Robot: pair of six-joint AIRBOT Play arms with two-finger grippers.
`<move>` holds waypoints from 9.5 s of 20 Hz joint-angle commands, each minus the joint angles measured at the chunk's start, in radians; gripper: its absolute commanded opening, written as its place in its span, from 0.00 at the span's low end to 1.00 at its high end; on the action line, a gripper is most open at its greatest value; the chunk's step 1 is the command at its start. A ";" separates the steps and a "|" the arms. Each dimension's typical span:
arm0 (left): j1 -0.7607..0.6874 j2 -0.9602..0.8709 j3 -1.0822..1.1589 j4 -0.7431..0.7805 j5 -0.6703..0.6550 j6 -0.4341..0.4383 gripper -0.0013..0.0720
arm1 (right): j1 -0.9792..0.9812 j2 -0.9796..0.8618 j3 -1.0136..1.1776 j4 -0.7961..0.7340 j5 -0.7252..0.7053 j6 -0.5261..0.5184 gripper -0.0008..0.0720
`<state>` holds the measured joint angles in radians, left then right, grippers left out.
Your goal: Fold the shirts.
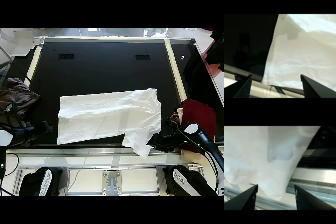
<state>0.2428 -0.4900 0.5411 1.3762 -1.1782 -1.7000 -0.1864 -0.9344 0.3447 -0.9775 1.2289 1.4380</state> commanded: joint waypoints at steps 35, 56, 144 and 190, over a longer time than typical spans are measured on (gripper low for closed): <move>0.164 -0.133 -0.386 -0.380 0.256 -0.270 0.59 | 0.105 0.053 0.046 0.197 -0.066 -0.096 0.04; 0.148 -0.191 0.182 -0.355 0.269 0.139 0.03 | 0.106 0.016 0.587 0.072 -0.019 -0.041 0.03; -0.731 -1.180 0.753 0.037 0.313 0.231 0.03 | 0.464 -0.850 1.647 0.211 0.239 -0.065 0.03; -0.193 -0.590 0.752 0.320 0.033 0.204 0.03 | 0.594 -1.290 1.597 0.377 -0.071 0.222 0.88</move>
<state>0.0494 -1.0760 1.2926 1.6962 -1.1454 -1.4963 0.3981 -2.1696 1.9446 -0.7494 1.1641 1.6863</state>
